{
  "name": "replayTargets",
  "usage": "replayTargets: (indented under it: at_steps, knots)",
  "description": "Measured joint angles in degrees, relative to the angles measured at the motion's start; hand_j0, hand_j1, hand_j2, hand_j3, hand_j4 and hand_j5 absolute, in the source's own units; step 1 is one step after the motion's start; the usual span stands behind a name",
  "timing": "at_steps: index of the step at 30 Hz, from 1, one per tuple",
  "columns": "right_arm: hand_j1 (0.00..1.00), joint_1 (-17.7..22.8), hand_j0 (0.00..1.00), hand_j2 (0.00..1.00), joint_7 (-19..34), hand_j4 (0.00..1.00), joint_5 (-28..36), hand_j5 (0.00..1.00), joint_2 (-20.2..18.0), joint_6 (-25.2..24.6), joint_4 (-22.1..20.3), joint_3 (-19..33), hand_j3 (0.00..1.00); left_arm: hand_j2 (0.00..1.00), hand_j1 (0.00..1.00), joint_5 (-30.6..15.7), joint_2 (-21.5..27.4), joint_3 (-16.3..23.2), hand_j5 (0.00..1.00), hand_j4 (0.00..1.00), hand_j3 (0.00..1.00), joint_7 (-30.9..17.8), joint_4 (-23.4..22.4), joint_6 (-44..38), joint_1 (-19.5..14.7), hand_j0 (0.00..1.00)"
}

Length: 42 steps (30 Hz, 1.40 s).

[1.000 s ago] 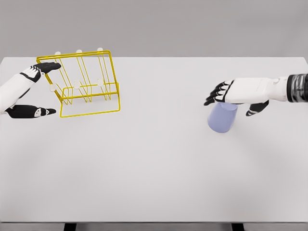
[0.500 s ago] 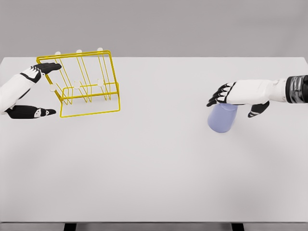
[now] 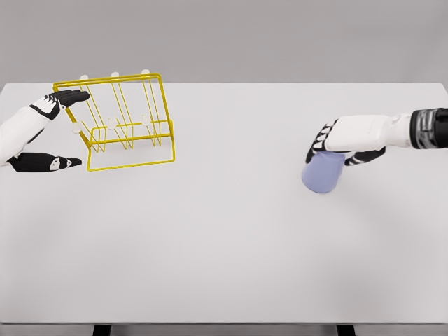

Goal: Place the cup on the cup holder with both arms

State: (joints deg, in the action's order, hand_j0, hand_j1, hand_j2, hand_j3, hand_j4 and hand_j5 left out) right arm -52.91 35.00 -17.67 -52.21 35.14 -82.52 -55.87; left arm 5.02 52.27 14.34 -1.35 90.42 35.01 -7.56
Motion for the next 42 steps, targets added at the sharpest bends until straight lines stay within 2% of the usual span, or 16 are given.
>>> replayTargets:
  at_steps: [4, 15, 17, 22, 26, 33, 42]
  knots:
    - [0.54, 0.0, 0.54, 0.54, 0.0, 0.54, 0.0, 0.54, 0.4, 0.0, 0.0, -0.1, 0.54, 1.0, 1.0, 0.0, 0.0, 0.0, 1.0, 1.0, 1.0, 0.0, 0.0, 0.0, 0.0, 1.0]
    - [0.53, -0.7, 0.53, 0.53, 0.0, 0.53, 0.4, 0.53, 0.8, 0.0, -0.4, 2.1, 0.53, 1.0, 1.0, 0.0, 0.0, 0.0, 1.0, 1.0, 1.0, 0.0, 0.0, 0.0, 0.0, 1.0]
    - [0.45, -0.7, 0.45, 0.45, 0.0, 0.45, 0.4, 0.45, 1.0, 0.0, -0.5, 2.4, 0.45, 1.0, 1.0, 0.0, 0.0, 0.0, 1.0, 1.0, 1.0, 0.0, 0.0, 0.0, 0.0, 1.0]
    - [0.48, -0.7, 0.48, 0.48, 0.0, 0.48, 0.3, 0.48, 2.0, 0.1, -1.0, 3.2, 0.48, 1.0, 1.0, 0.0, 0.0, 0.0, 1.0, 1.0, 1.0, 0.0, 0.0, 0.0, 0.0, 1.0]
    - [0.48, -1.1, 0.48, 0.48, 0.0, 0.48, 0.4, 0.48, 3.1, 0.0, -4.1, 3.8, 0.48, 1.0, 1.0, 0.0, 0.0, 0.0, 1.0, 1.0, 1.0, 0.0, 0.3, 0.0, 0.0, 1.0]
    - [0.49, -1.1, 0.49, 0.49, 0.0, 0.49, 0.8, 0.49, 6.8, 0.0, -10.4, 3.9, 0.49, 1.0, 1.0, 0.0, 0.0, 0.0, 1.0, 1.0, 1.0, 0.0, 0.4, 0.0, 0.0, 1.0]
    - [0.49, -1.1, 0.49, 0.49, 0.1, 0.49, 0.7, 0.49, 13.7, 0.1, -12.5, 3.5, 0.49, 1.0, 1.0, 0.0, 0.0, 0.0, 1.0, 1.0, 1.0, 0.0, 0.4, 0.0, 0.0, 1.0]
